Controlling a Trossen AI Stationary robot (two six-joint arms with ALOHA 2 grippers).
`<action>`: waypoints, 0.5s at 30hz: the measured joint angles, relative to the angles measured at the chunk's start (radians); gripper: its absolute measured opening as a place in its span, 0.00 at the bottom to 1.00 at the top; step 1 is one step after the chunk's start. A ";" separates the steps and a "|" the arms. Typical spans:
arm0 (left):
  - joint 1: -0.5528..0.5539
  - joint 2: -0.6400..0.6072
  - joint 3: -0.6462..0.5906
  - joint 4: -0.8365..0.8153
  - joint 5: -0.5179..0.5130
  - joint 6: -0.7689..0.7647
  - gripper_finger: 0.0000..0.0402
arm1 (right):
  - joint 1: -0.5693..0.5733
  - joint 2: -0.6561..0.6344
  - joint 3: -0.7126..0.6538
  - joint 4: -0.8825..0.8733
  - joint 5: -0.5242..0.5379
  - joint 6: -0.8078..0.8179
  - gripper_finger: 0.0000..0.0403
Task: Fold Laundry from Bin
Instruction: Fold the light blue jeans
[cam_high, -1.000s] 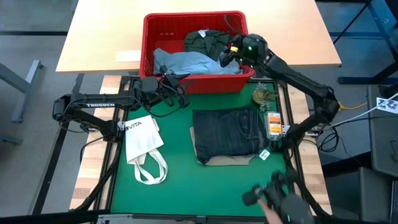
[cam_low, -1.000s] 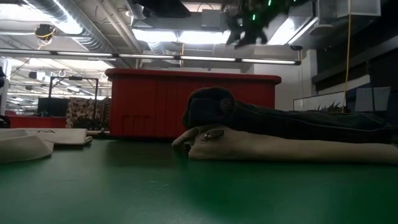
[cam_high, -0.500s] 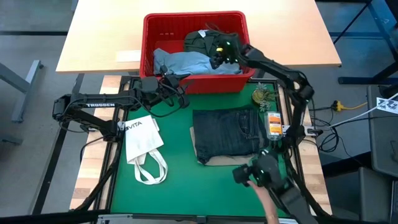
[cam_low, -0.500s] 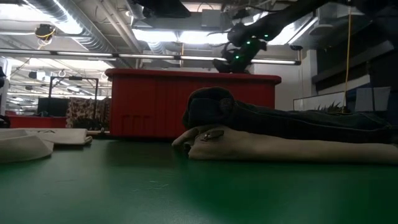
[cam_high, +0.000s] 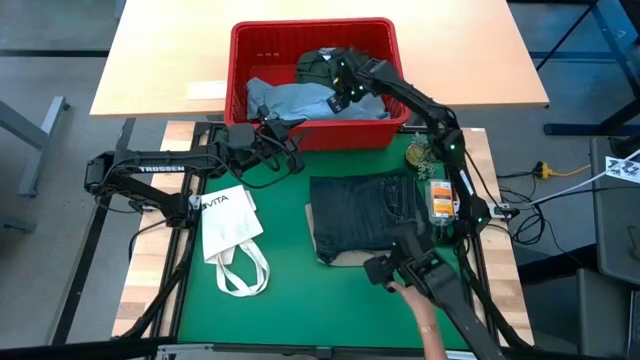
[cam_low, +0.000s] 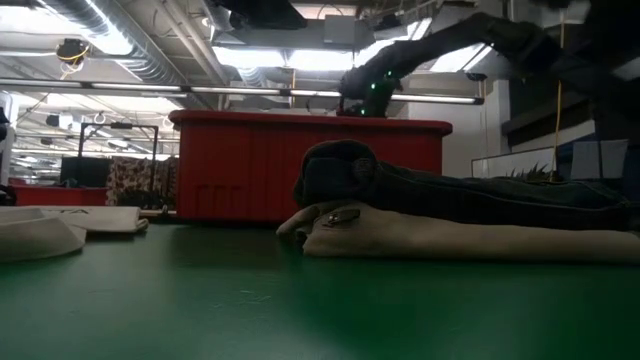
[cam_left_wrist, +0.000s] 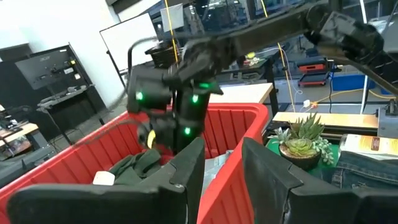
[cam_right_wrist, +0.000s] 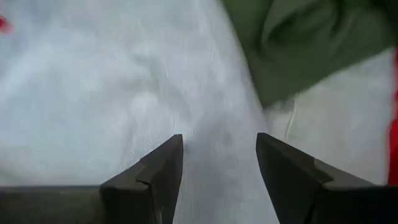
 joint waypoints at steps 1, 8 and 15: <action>0.000 0.000 0.000 0.000 0.001 0.000 0.26 | 0.000 0.011 0.000 -0.010 0.001 0.000 0.51; 0.000 0.000 0.000 -0.031 0.034 -0.016 0.26 | -0.013 0.064 0.000 -0.026 -0.003 -0.016 0.51; 0.000 0.001 -0.001 -0.065 0.034 -0.049 0.26 | -0.020 0.119 0.001 -0.022 -0.006 -0.024 0.51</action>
